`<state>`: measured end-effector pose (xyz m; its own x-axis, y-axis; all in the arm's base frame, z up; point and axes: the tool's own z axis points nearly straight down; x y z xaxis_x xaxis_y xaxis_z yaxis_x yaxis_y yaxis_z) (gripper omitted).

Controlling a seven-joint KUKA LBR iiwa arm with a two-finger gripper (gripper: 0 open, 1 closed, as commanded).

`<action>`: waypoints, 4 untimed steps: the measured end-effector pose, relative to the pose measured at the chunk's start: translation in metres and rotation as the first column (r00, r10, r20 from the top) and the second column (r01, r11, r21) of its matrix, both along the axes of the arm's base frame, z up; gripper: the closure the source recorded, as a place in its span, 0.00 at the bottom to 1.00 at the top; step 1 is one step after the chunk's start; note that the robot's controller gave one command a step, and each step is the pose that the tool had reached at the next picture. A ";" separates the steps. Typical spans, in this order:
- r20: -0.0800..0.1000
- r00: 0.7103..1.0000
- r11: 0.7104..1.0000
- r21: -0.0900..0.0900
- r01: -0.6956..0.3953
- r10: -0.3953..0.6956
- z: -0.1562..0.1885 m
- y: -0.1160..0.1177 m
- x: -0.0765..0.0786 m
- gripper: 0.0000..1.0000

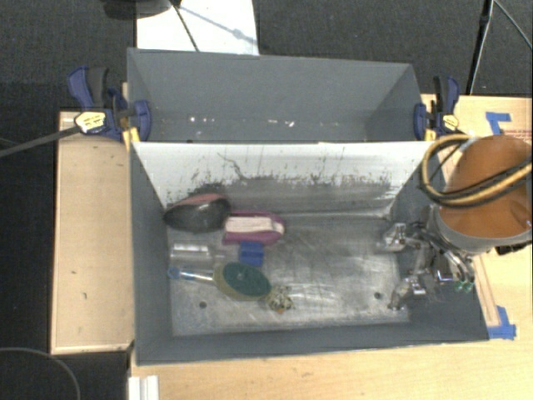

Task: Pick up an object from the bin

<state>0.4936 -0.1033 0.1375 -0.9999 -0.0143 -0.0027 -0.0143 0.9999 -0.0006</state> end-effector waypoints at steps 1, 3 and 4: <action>0.004 0.983 0.983 0.004 -0.181 0.181 -0.013 0.150 0.046 0.00; 0.029 0.997 0.998 0.006 -0.067 0.067 -0.051 0.226 0.093 0.00; 0.022 0.929 0.930 -0.020 -0.368 0.368 -0.050 0.250 0.101 0.00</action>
Offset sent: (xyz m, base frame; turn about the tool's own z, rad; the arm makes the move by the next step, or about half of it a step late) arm 0.0452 0.1450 -0.0130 -0.1742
